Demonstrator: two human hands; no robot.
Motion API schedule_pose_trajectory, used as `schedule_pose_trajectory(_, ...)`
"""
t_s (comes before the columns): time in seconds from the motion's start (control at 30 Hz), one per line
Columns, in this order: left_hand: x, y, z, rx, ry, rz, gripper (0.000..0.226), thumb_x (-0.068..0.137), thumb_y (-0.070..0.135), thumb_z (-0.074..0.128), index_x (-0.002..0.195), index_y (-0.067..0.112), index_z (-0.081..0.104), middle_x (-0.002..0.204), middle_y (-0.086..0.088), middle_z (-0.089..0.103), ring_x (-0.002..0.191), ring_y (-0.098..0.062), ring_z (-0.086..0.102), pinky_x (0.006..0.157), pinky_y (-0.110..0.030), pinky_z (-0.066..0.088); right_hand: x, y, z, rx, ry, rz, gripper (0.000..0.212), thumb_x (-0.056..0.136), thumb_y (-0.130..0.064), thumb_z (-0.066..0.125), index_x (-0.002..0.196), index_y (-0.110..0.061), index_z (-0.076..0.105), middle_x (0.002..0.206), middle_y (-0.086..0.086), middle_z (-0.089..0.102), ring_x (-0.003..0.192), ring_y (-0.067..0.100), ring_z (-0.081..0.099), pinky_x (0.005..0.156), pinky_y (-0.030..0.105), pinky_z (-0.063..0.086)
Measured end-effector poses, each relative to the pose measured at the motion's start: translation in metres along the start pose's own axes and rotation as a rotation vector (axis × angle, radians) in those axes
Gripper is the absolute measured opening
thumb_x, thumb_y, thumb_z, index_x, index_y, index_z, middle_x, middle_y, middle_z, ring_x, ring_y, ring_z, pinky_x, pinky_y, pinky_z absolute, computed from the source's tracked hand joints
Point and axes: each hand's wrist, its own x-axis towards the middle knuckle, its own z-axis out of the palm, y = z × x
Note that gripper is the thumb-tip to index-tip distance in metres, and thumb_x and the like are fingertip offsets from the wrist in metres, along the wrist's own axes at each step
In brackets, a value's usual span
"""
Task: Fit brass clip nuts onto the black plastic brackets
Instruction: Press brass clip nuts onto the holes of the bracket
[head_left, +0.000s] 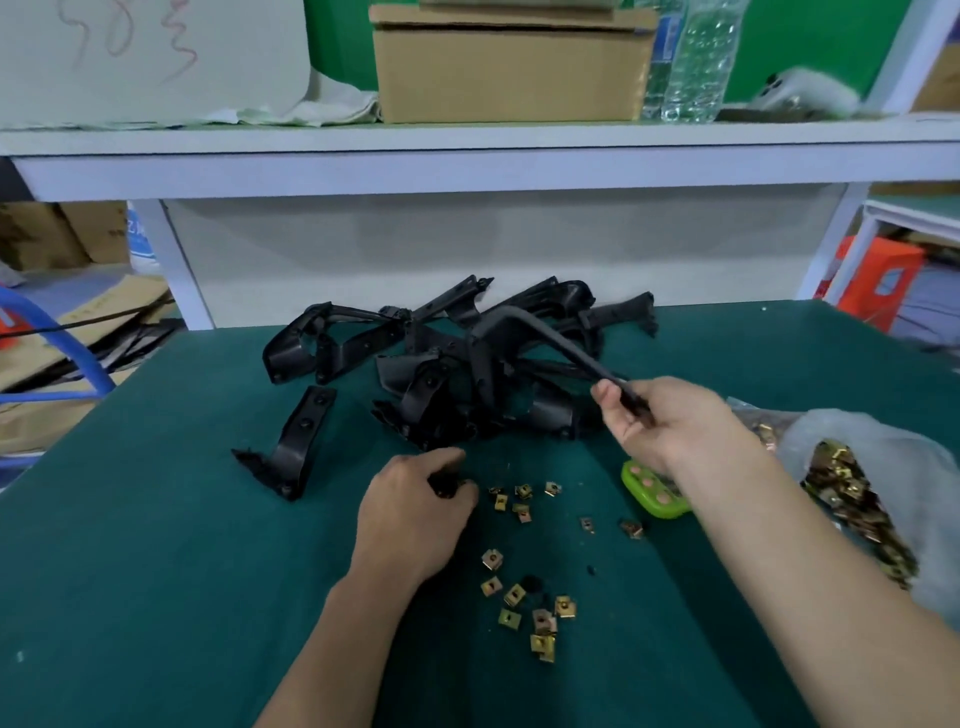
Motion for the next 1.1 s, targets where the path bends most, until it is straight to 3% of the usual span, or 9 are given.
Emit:
schedule_pose_trajectory(0.27, -0.020, 0.015, 0.000, -0.569, 0.070, 0.157, 0.044, 0.085, 0.047, 0.065, 0.127, 0.056, 0.060, 0.090, 0.011, 0.074, 0.091, -0.008, 0.070, 0.082, -0.022, 0.053, -0.055, 0.028, -0.047, -0.294, -0.086, -0.087, 0.015, 0.096, 0.007, 0.047, 0.096, -0.002, 0.059, 0.063, 0.019, 0.060, 0.039, 0.015, 0.044, 0.033, 0.021, 0.034)
schedule_pose_trajectory(0.33, -0.027, 0.023, 0.005, -0.535, 0.113, 0.176, 0.019, 0.087, 0.051, 0.063, 0.104, 0.049, 0.070, 0.080, 0.009, 0.074, 0.074, -0.003, 0.068, 0.069, -0.014, 0.050, -0.067, 0.043, -0.061, -0.425, -0.119, -0.100, 0.018, 0.094, 0.007, 0.044, 0.090, -0.003, 0.058, 0.062, 0.020, 0.057, 0.039, 0.016, 0.038, 0.033, 0.021, 0.027)
schedule_pose_trajectory(0.4, -0.030, 0.027, 0.008, -0.494, 0.161, 0.130, 0.030, 0.085, 0.057, 0.061, 0.070, 0.031, 0.066, 0.060, 0.009, 0.069, 0.050, 0.000, 0.057, 0.051, -0.012, 0.041, -0.076, 0.052, -0.068, -0.605, -0.140, -0.169, 0.024, 0.094, 0.003, 0.045, 0.079, -0.006, 0.060, 0.064, 0.019, 0.059, 0.041, 0.018, 0.038, 0.035, 0.023, 0.025)
schedule_pose_trajectory(0.53, -0.027, 0.028, 0.006, -0.404, 0.194, 0.030, 0.056, 0.071, 0.064, 0.066, 0.049, 0.020, 0.040, 0.041, 0.013, 0.036, 0.038, -0.005, 0.033, 0.039, -0.020, 0.028, -0.092, 0.058, -0.073, -1.118, 0.035, -0.713, 0.026, 0.094, -0.042, 0.056, 0.077, -0.025, 0.066, 0.076, -0.006, 0.068, 0.063, 0.008, 0.058, 0.056, 0.027, 0.042)
schedule_pose_trajectory(0.67, -0.027, 0.027, 0.009, -0.496, 0.145, -0.025, 0.060, 0.067, 0.058, 0.072, 0.047, 0.018, 0.033, 0.045, 0.007, 0.032, 0.042, -0.014, 0.032, 0.043, -0.028, 0.026, -0.104, 0.080, -0.072, -1.769, 0.068, -1.155, 0.047, 0.084, -0.052, 0.065, 0.126, -0.032, 0.062, 0.089, -0.010, 0.070, 0.084, 0.018, 0.063, 0.087, 0.036, 0.045)
schedule_pose_trajectory(0.77, -0.031, 0.034, 0.013, -0.685, 0.036, 0.025, 0.060, 0.077, 0.056, 0.068, 0.041, 0.018, 0.038, 0.040, 0.002, 0.037, 0.038, -0.013, 0.036, 0.047, -0.024, 0.040, -0.097, 0.092, -0.072, -1.883, 0.092, -1.183, 0.080, 0.079, -0.030, 0.074, 0.152, -0.021, 0.043, 0.081, -0.008, 0.064, 0.073, 0.021, 0.061, 0.073, 0.034, 0.045)
schedule_pose_trajectory(0.87, -0.031, 0.031, 0.012, -0.720, 0.032, 0.057, 0.038, 0.087, 0.047, 0.062, 0.063, 0.020, 0.075, 0.049, -0.003, 0.060, 0.048, -0.009, 0.054, 0.061, -0.012, 0.047, -0.089, 0.084, -0.075, -1.782, 0.207, -1.007, 0.062, 0.084, -0.033, 0.068, 0.142, -0.031, 0.045, 0.077, -0.007, 0.063, 0.066, 0.026, 0.063, 0.056, 0.031, 0.034)
schedule_pose_trajectory(0.93, -0.029, 0.023, 0.009, -0.478, 0.083, 0.131, 0.012, 0.085, 0.029, 0.070, 0.081, 0.031, 0.081, 0.065, 0.008, 0.071, 0.061, -0.001, 0.064, 0.063, -0.012, 0.047, -0.083, 0.078, -0.081, -1.712, 0.245, -0.856, 0.044, 0.085, -0.039, 0.065, 0.127, -0.036, 0.050, 0.073, -0.005, 0.055, 0.075, 0.032, 0.064, 0.061, 0.034, 0.035)
schedule_pose_trajectory(1.1, -0.029, 0.018, 0.013, -0.005, 0.030, 0.318, 0.030, 0.081, 0.019, 0.078, 0.105, 0.037, 0.079, 0.105, 0.026, 0.071, 0.112, 0.009, 0.057, 0.096, -0.005, 0.040, -0.073, 0.067, -0.091, -1.467, 0.268, -0.683, 0.028, 0.084, -0.040, 0.060, 0.112, -0.034, 0.061, 0.065, -0.007, 0.058, 0.067, 0.028, 0.056, 0.060, 0.035, 0.043)
